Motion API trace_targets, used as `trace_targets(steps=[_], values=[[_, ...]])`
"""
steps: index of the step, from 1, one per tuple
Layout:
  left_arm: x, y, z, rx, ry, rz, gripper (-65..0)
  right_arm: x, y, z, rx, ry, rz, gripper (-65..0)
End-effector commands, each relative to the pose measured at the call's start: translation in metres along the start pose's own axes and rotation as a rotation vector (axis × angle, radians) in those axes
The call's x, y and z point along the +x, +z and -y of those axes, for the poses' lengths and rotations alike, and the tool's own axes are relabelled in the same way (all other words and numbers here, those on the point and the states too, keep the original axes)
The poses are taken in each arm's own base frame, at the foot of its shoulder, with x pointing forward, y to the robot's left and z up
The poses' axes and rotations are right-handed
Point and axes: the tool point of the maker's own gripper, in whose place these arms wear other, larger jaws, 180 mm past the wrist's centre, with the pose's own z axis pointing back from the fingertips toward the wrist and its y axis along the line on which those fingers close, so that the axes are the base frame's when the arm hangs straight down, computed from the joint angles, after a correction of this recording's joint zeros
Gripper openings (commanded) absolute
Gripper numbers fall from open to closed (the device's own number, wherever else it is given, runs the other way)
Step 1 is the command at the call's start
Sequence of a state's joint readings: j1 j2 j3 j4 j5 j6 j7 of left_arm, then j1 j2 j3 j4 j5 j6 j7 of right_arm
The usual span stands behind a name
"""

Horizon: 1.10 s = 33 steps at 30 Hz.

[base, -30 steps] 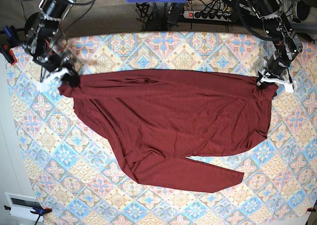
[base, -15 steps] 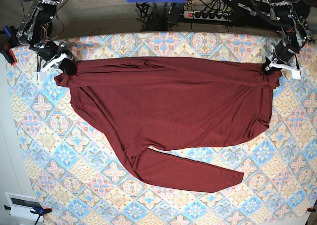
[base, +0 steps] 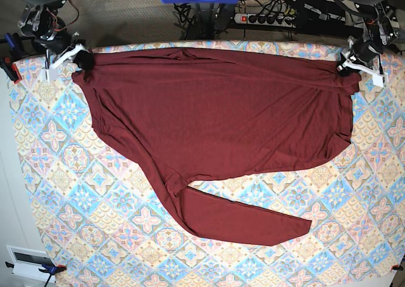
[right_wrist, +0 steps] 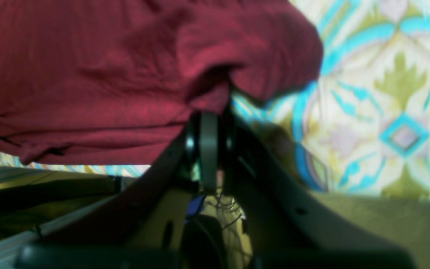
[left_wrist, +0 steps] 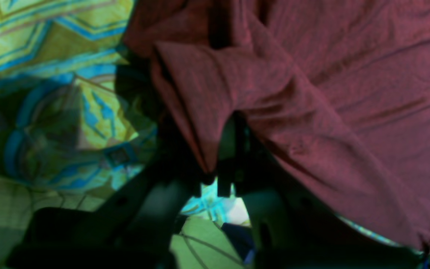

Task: Layout the t-shirt on the table in an organized manner, then fold the t-shirt properly
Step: 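Release the shirt edge with the left gripper and lift it away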

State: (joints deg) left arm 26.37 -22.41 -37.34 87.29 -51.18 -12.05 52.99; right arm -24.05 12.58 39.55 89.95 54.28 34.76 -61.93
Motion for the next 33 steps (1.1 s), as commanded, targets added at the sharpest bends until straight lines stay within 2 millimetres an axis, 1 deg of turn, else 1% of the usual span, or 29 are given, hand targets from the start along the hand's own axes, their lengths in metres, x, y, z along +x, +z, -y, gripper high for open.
trace_targets(steps=[1, 9, 19, 21, 23, 25, 26, 30, 32, 33], values=[[0.014, 0.007, -0.006, 0.026, -0.033, 0.030, -65.0, 0.023, 0.006, -0.005, 0.014, 0.042, 0.066, -65.0], [0.016, 0.007, -0.007, 0.031, -0.033, 0.033, -64.8, 0.025, 0.005, -0.006, 0.017, 0.038, 0.069, -65.0], [0.011, 0.008, -0.009, 0.036, -0.034, 0.014, -64.8, 0.022, 0.005, -0.001, -0.007, -0.004, 0.064, -65.0], [0.007, 0.008, -0.007, 0.029, -0.030, -0.017, -63.5, 0.022, 0.005, -0.001, -0.008, -0.004, 0.062, -64.5], [0.003, 0.008, -0.006, 0.029, -0.028, -0.043, -60.9, 0.022, 0.005, -0.001, -0.008, -0.006, 0.062, -61.8], [0.007, 0.011, -0.011, 0.037, -0.014, -0.025, -57.8, 0.022, 0.006, 0.000, -0.012, -0.007, 0.064, -57.6], [0.010, 0.015, -0.015, 0.047, -0.003, -0.011, -56.0, 0.022, 0.006, 0.001, -0.014, -0.008, 0.066, -54.4], [0.012, 0.021, -0.023, 0.066, 0.003, -0.005, -50.4, 0.014, 0.010, 0.003, -0.024, -0.010, 0.048, -46.8], [0.007, 0.023, -0.027, 0.072, 0.003, -0.016, -46.9, 0.014, 0.010, 0.002, -0.023, -0.009, 0.048, -45.0], [0.007, 0.024, -0.025, 0.061, 0.008, -0.015, -44.9, 0.014, 0.010, 0.002, -0.022, -0.007, 0.048, -44.9]])
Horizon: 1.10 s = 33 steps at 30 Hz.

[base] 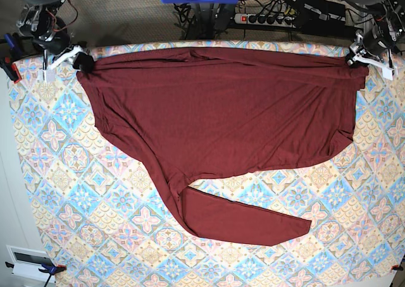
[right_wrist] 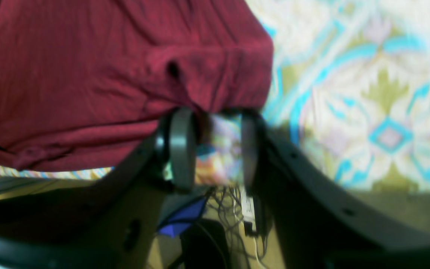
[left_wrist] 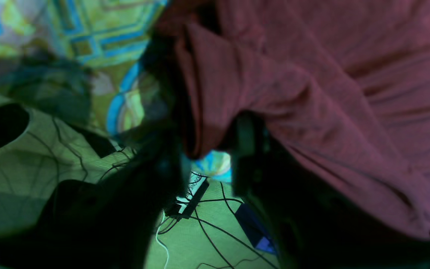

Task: Layout the t-shirt on the table in an organized manner, then fold the t-shirt properly
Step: 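Release the shirt edge with the left gripper and lift it away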

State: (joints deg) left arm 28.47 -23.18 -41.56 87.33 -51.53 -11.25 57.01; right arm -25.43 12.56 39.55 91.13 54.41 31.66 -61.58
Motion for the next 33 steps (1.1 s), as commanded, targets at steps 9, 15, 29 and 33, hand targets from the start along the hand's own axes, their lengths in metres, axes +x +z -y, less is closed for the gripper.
trace_targets(steps=[9, 15, 29, 33], values=[[0.019, 0.028, -0.012, -0.029, 0.051, 0.066, -32.1, 0.009, 0.010, 0.002, -0.001, 0.022, 0.038, -47.3], [0.040, 0.052, -0.035, 0.019, 0.087, 0.151, -32.3, 0.013, 0.016, 0.008, -0.022, 0.014, 0.055, -47.2], [0.143, 0.039, 0.040, -0.019, -0.099, 0.372, -32.3, 0.037, 0.023, -0.010, -0.011, 0.101, 0.110, -47.3], [0.157, 0.011, 0.081, 0.010, -0.255, 0.350, -32.3, 0.037, 0.023, -0.010, -0.011, 0.101, 0.110, -47.3]])
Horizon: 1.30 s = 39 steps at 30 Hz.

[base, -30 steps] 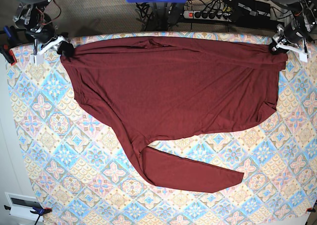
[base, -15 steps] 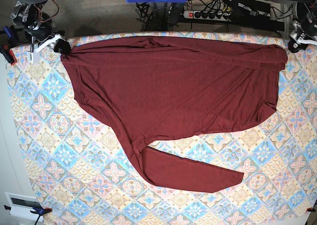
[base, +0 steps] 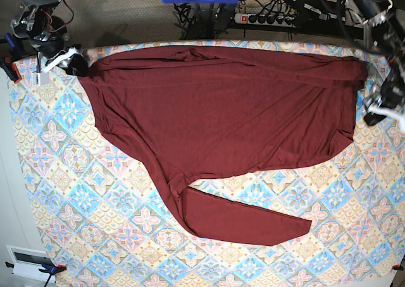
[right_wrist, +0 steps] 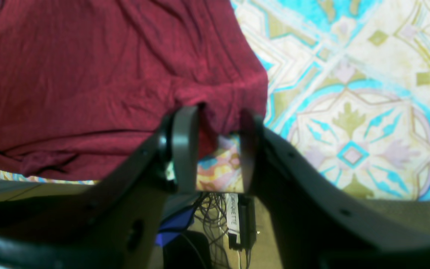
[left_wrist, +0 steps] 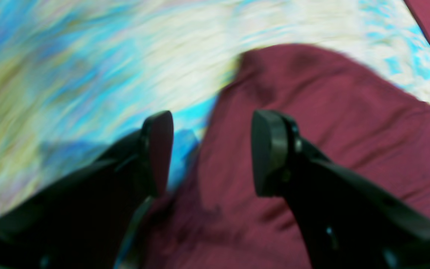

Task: Layout the t-shirt on the table in an organized manner, then fold the t-shirt properly
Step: 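Release the shirt edge with the left gripper and lift it away, then move the left gripper down onto the shirt side seam and grasp it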

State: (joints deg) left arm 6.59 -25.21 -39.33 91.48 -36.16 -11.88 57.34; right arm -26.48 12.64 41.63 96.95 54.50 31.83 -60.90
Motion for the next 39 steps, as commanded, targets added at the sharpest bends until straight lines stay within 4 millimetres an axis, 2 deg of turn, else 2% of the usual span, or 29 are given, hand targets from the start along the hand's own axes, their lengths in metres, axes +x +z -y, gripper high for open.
trace_targets(steps=[1, 5, 8, 10, 17, 20, 28, 32, 39], values=[[0.020, 0.001, 0.004, 0.015, -0.050, 0.044, -32.3, 0.015, 0.005, -0.001, 0.009, 0.026, 0.042, -47.3], [0.031, -0.021, 0.040, 0.008, -0.209, 0.071, -32.3, 0.015, 0.005, -0.001, 0.009, 0.026, 0.042, -47.3], [0.029, -0.033, 0.059, 0.021, -0.339, 0.070, -32.3, 0.015, 0.005, -0.001, 0.009, 0.026, 0.042, -47.3], [0.020, -0.042, 0.068, 0.027, -0.408, 0.052, -32.3, 0.015, 0.006, -0.001, 0.007, 0.025, 0.043, -47.3], [-0.010, -0.064, 0.044, 0.059, -0.385, -0.014, -32.3, 0.020, 0.014, 0.009, -0.025, 0.015, 0.065, -47.3], [-0.014, -0.069, 0.038, 0.064, -0.370, -0.009, -32.3, 0.020, 0.015, 0.010, -0.027, 0.015, 0.066, -47.3], [-0.026, -0.074, 0.052, 0.035, -0.338, -0.013, -32.3, 0.019, 0.015, 0.010, -0.027, 0.014, 0.065, -47.3], [-0.021, -0.080, 0.073, 0.003, -0.313, 0.009, -32.3, 0.019, 0.015, 0.010, -0.026, 0.015, 0.064, -47.3], [-0.024, -0.101, 0.067, 0.013, -0.246, -0.038, -32.8, 0.031, 0.018, 0.000, -0.019, 0.060, 0.090, -47.3]])
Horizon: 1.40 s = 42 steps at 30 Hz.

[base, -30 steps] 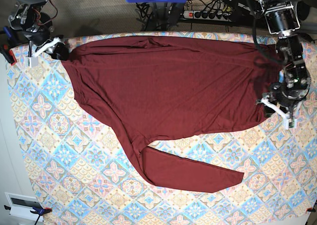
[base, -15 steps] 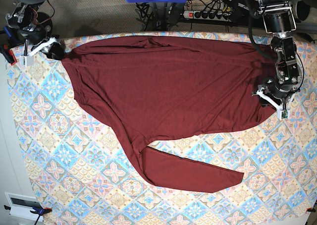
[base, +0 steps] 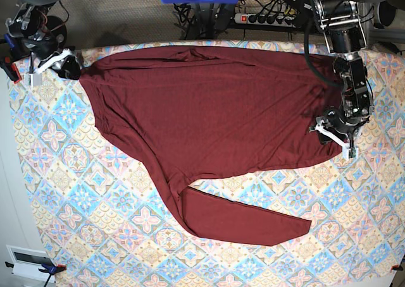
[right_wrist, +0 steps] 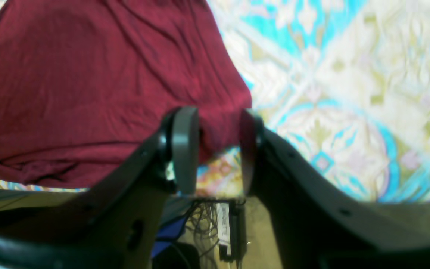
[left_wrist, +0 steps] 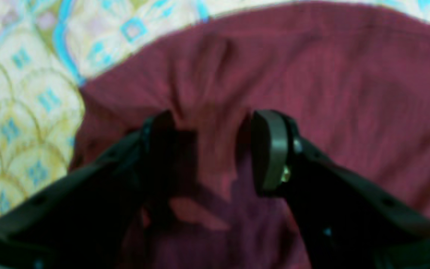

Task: Layout the t-shirt on the table in an organized manner, then fold the t-shirt properly
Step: 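Move the left gripper down onto the shirt side seam and grasp it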

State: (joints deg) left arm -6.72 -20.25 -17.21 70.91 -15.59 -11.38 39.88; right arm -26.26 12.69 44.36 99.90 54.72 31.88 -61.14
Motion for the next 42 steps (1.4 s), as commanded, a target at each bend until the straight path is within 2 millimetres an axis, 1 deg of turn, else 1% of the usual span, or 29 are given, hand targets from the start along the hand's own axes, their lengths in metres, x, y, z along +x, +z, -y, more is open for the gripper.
trace_targets(steps=[1, 7, 11, 13, 17, 25, 30, 31, 33, 36, 38, 40, 41, 42], values=[[0.018, 0.002, -0.005, 0.011, -0.003, 0.032, -33.2, 0.012, 0.005, -0.001, 0.008, 0.025, 0.036, -47.3], [0.024, 0.003, -0.011, 0.023, 0.000, 0.045, -36.4, 0.013, 0.006, -0.002, 0.009, 0.029, 0.038, -47.3], [0.035, 0.012, -0.039, 0.072, 0.064, 0.096, -36.8, 0.013, 0.006, -0.002, 0.009, 0.029, 0.038, -47.3], [0.038, 0.016, -0.048, 0.083, 0.093, 0.110, -37.0, 0.013, 0.006, -0.002, 0.009, 0.029, 0.038, -47.3], [0.036, 0.017, -0.049, 0.085, 0.090, 0.106, -37.0, 0.013, 0.006, -0.002, 0.008, 0.030, 0.036, -47.3], [0.034, 0.015, -0.046, 0.079, 0.095, 0.103, -37.0, 0.037, 0.013, -0.022, 0.022, 0.123, 0.088, -47.3], [0.036, 0.014, -0.040, 0.070, 0.102, 0.109, -37.8, 0.037, 0.013, -0.023, 0.024, 0.128, 0.089, -47.3], [0.038, 0.014, -0.040, 0.068, 0.104, 0.113, -39.5, 0.037, 0.014, -0.023, 0.024, 0.129, 0.087, -47.3], [0.043, 0.012, -0.038, 0.064, 0.109, 0.122, -45.0, 0.036, 0.014, -0.023, 0.024, 0.129, 0.086, -47.3], [0.043, 0.008, -0.039, 0.063, 0.122, 0.119, -55.8, 0.036, 0.014, -0.025, 0.031, 0.142, 0.086, -47.3], [0.055, 0.008, -0.040, 0.065, 0.126, 0.173, -59.8, 0.036, 0.014, -0.026, 0.037, 0.153, 0.085, -47.3], [0.062, 0.010, -0.041, 0.069, 0.126, 0.209, -62.9, 0.036, 0.014, -0.026, 0.037, 0.153, 0.085, -47.3], [0.065, 0.012, -0.043, 0.072, 0.127, 0.223, -64.2, 0.036, 0.014, -0.026, 0.037, 0.153, 0.085, -47.3], [0.067, 0.015, -0.050, 0.085, 0.148, 0.237, -65.0, 0.036, 0.014, -0.026, 0.037, 0.153, 0.085, -47.3]])
